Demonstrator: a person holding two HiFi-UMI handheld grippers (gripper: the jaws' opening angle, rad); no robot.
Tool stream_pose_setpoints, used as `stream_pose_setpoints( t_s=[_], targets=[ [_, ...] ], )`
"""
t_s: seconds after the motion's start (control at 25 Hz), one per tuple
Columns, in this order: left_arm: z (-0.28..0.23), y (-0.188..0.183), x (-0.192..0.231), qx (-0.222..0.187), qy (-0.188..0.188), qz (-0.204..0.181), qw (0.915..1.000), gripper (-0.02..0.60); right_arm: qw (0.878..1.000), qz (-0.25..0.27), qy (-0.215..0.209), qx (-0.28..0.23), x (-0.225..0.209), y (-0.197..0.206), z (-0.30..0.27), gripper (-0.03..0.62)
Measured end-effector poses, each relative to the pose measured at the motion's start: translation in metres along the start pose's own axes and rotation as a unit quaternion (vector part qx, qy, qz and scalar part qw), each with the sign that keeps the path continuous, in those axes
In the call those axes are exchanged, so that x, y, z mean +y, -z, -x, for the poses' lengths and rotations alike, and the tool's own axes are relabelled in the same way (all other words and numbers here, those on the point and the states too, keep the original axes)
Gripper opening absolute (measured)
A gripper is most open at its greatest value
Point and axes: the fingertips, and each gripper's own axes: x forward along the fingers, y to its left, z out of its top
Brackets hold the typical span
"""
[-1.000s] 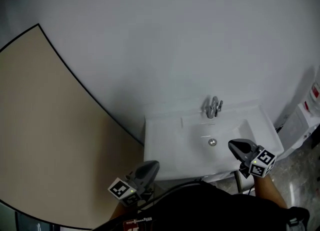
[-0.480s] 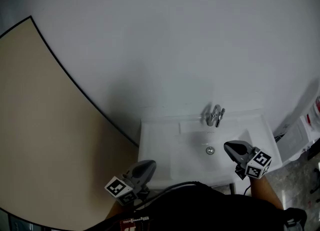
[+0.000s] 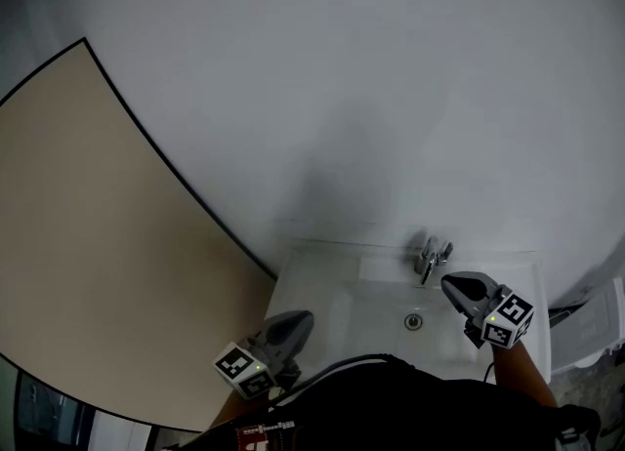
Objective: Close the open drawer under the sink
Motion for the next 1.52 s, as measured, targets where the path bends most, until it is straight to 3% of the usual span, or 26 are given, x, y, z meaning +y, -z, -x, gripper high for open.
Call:
stream_pose_setpoints(
  t_s=[0.16, 0.32, 0.68, 0.84, 1.04, 1.16, 1.32, 1.52],
  targets=[
    [-0.010, 0.000, -0.003, 0.020, -0.023, 0.000, 0.9995, 0.000, 1.000, -0.018, -0.011, -0.012, -0.019, 0.001, 0.000, 0.000],
    [-0.006, -0.001, 0.029, 0.019, -0.021, 0.011, 0.9995, 0.000, 1.000, -0.022, -0.002, -0.006, -0.018, 0.013, -0.022, 0.000],
    [0.002, -0.010, 0.101, 0.015, 0.063, 0.019, 0.9977, 0.000, 0.996, -0.019, 0.087, 0.004, 0.007, 0.009, -0.062, 0.000],
    [-0.001, -0.009, 0.133, 0.031, 0.123, 0.035, 0.9913, 0.000, 0.986, -0.028, 0.162, 0.024, 0.015, 0.008, -0.064, 0.000],
    [-0.001, 0.003, 0.161, 0.046, 0.165, 0.047, 0.9841, 0.000, 0.976, -0.061, 0.209, 0.009, 0.047, 0.015, -0.071, 0.000],
    [-0.011, -0.002, 0.151, 0.040, 0.202, 0.060, 0.9767, 0.000, 0.969, -0.060, 0.238, 0.013, 0.063, 0.024, -0.059, 0.000],
    [-0.021, 0.010, 0.124, 0.065, 0.228, 0.040, 0.9707, 0.000, 0.959, -0.068, 0.274, -0.010, 0.075, 0.021, -0.019, 0.000],
    [-0.037, 0.006, 0.056, 0.058, 0.272, 0.043, 0.9596, 0.000, 0.948, -0.063, 0.312, -0.025, 0.086, 0.026, 0.048, 0.000]
  ],
)
